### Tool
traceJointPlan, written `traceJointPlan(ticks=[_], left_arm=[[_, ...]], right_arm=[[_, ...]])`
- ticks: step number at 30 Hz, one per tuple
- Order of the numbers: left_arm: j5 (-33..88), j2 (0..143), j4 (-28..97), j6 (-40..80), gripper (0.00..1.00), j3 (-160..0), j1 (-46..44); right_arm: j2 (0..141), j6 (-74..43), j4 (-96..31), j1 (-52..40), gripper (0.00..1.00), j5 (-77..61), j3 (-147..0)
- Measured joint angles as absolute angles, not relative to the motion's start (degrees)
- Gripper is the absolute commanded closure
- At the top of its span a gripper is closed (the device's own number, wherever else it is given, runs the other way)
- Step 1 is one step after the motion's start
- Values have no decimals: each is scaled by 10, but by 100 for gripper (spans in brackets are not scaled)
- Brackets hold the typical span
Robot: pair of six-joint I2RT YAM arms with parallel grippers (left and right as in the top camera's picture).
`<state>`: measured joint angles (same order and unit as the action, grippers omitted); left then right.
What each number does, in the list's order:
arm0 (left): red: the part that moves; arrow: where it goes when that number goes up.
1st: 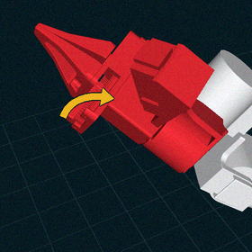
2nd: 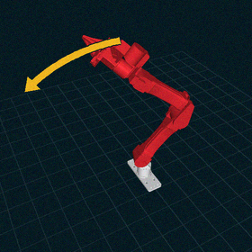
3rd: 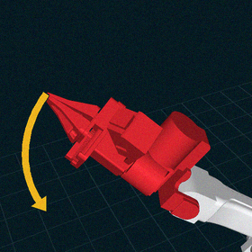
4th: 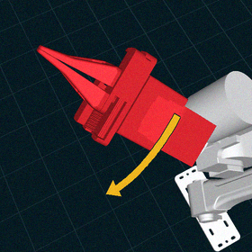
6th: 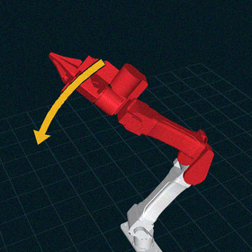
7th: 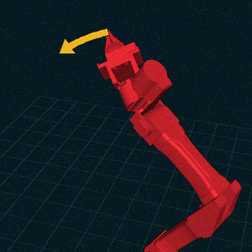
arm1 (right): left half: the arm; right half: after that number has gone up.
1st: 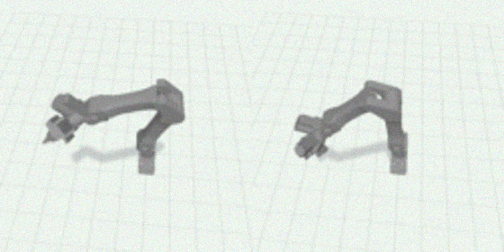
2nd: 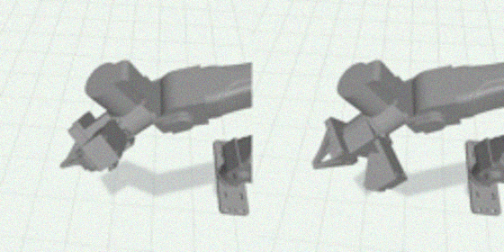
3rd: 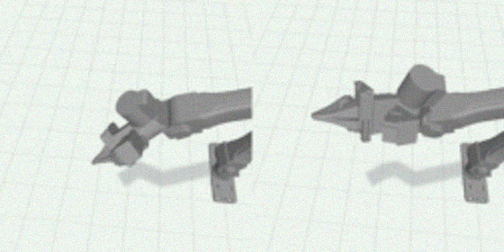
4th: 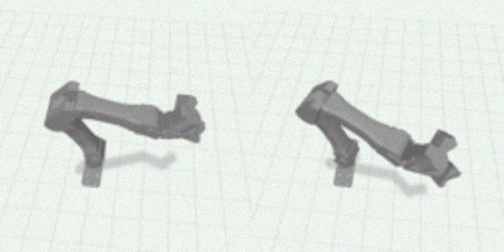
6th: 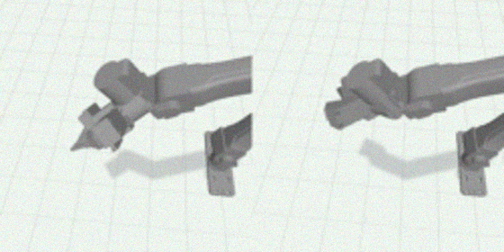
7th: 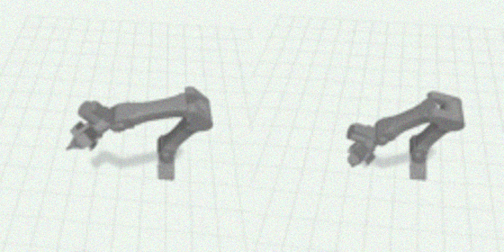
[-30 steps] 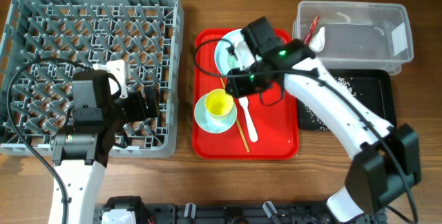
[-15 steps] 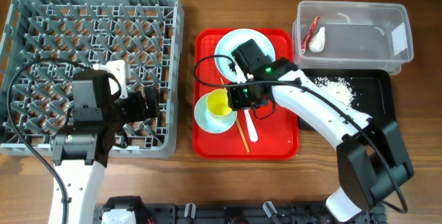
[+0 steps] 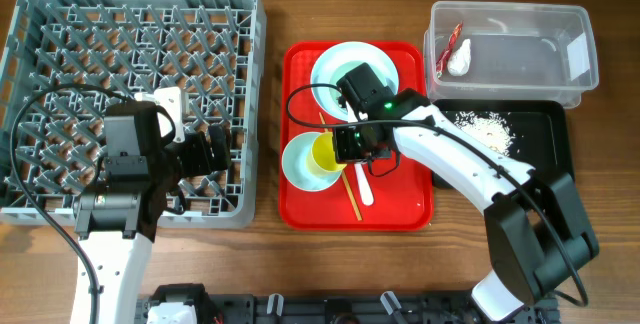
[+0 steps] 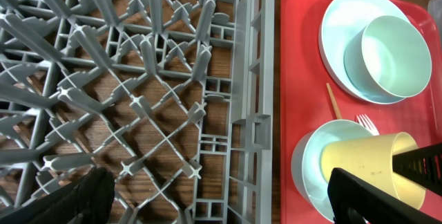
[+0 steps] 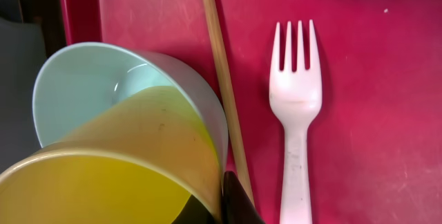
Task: Sort waste into correct bins and load items into the dishwasher rack
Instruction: 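Grasp the yellow cup with the right gripper and lift it, then hand the yellow cup from the right gripper to the left gripper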
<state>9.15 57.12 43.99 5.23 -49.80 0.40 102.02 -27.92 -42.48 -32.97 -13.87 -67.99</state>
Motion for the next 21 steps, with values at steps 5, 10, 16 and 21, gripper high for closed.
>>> traceJointPlan(ticks=[5, 10, 16, 21], left_arm=[[91, 571, 440, 53, 0, -498, 4], [105, 571, 440, 53, 0, -498, 4], [181, 573, 429, 64, 0, -498, 4], [287, 609, 373, 77, 0, -498, -7]], right_arm=[[1020, -281, -431, -328, 96, -139, -686], [1002, -278, -441, -310, 96, -147, -720], [901, -273, -441, -276, 96, -174, -740], [875, -269, -442, -248, 96, -219, -747]])
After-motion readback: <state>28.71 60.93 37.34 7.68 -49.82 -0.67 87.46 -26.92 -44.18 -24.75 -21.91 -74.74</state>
